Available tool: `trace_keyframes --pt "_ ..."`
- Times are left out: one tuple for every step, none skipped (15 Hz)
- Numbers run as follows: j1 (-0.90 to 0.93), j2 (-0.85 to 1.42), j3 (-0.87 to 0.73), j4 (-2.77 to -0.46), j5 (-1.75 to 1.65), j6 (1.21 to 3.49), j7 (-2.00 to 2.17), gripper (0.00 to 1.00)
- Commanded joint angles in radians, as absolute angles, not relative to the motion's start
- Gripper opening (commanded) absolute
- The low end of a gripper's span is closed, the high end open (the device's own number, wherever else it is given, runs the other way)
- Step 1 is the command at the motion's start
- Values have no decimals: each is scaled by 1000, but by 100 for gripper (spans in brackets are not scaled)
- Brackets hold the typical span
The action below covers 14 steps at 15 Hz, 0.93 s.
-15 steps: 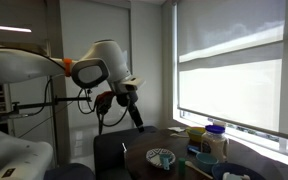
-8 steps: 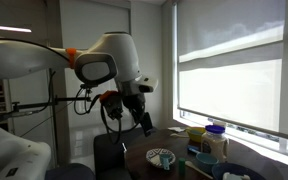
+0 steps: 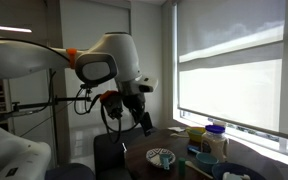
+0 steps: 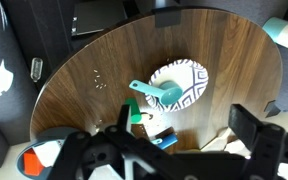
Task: Pick up the blue lid from the clear jar of sugar and put it on the table
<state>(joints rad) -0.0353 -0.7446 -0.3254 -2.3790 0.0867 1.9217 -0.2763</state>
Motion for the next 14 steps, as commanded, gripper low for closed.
trace_keyframes --pt "-72 -680 -286 -2337 80 1977 -246 100" --pt "-60 -644 -301 -2301 74 1992 -286 100" --pt "-50 -594 -315 -2255 64 1999 -318 100" --pt "-37 -543 -335 -2203 68 2002 -354 100" --pt "-22 -490 -354 -2150 78 2003 -400 100" --pt "9 -435 -380 -2087 70 1992 -446 100" --pt "-3 -386 -373 -2033 77 1978 -499 100" --pt "5 -342 -379 -1980 77 1967 -555 100" --pt "6 -296 -380 -1925 75 1958 -606 100" --pt "7 -249 -378 -1870 80 1946 -659 100" --pt "2 -202 -369 -1815 84 1932 -706 100" --pt "-2 -158 -359 -1763 91 1915 -753 100" --pt "-10 -117 -347 -1710 92 1897 -798 100" --pt "-18 -78 -333 -1657 93 1875 -843 100"
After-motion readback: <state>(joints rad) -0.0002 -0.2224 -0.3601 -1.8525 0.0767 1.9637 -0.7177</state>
